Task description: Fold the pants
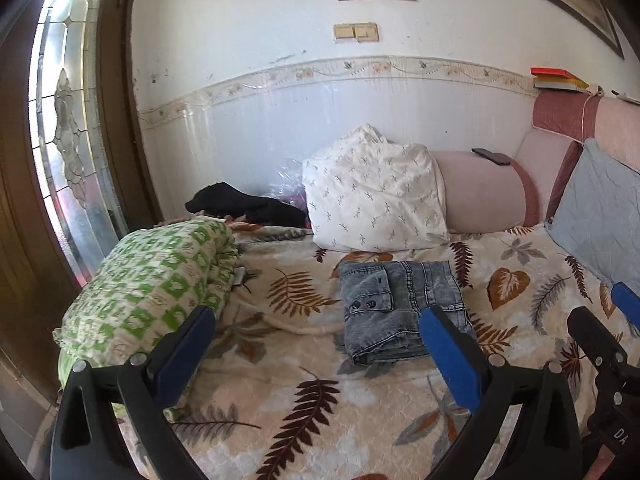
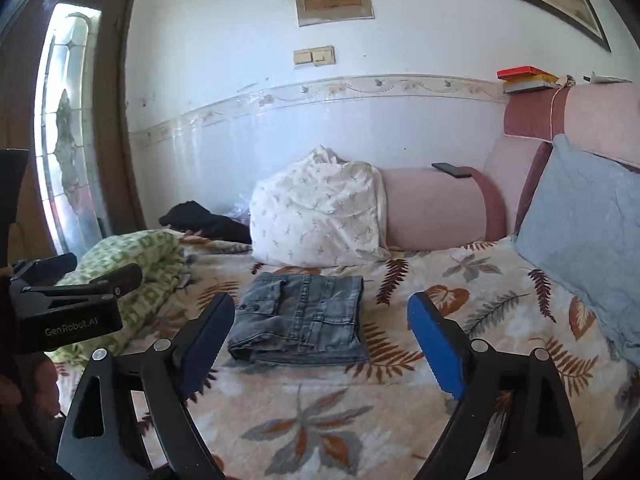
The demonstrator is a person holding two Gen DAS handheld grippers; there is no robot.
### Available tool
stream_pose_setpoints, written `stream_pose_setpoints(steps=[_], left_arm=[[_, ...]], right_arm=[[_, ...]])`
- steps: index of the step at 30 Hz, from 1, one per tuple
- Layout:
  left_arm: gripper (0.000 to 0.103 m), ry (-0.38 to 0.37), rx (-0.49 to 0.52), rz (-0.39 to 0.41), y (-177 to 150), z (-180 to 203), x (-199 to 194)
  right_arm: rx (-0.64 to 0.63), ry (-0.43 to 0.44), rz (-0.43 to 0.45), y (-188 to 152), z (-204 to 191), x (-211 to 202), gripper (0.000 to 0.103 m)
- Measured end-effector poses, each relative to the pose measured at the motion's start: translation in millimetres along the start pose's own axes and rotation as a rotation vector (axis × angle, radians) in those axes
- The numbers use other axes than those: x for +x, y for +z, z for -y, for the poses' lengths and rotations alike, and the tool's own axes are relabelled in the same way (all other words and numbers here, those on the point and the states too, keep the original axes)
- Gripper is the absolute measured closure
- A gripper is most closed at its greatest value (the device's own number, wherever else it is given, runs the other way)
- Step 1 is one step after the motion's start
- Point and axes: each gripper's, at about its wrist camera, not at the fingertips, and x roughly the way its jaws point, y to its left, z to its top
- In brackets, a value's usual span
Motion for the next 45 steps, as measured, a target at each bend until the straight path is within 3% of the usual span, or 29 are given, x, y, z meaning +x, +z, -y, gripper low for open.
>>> stream_pose_setpoints(steps=[17,45], left_arm=[[0.000,0.044,-0.044,0.001,-4.2,-19.2,-9.7],[0.000,0.082,-0.056,-0.002,-12.4,-22.2,-11.3]], right_arm=[[-0.052,-0.006,-0.029,-4.3,-28.4,3.1,0.014],[-0.039,-0.003,-0.051,-9.5,-28.9,6.0,0.014]])
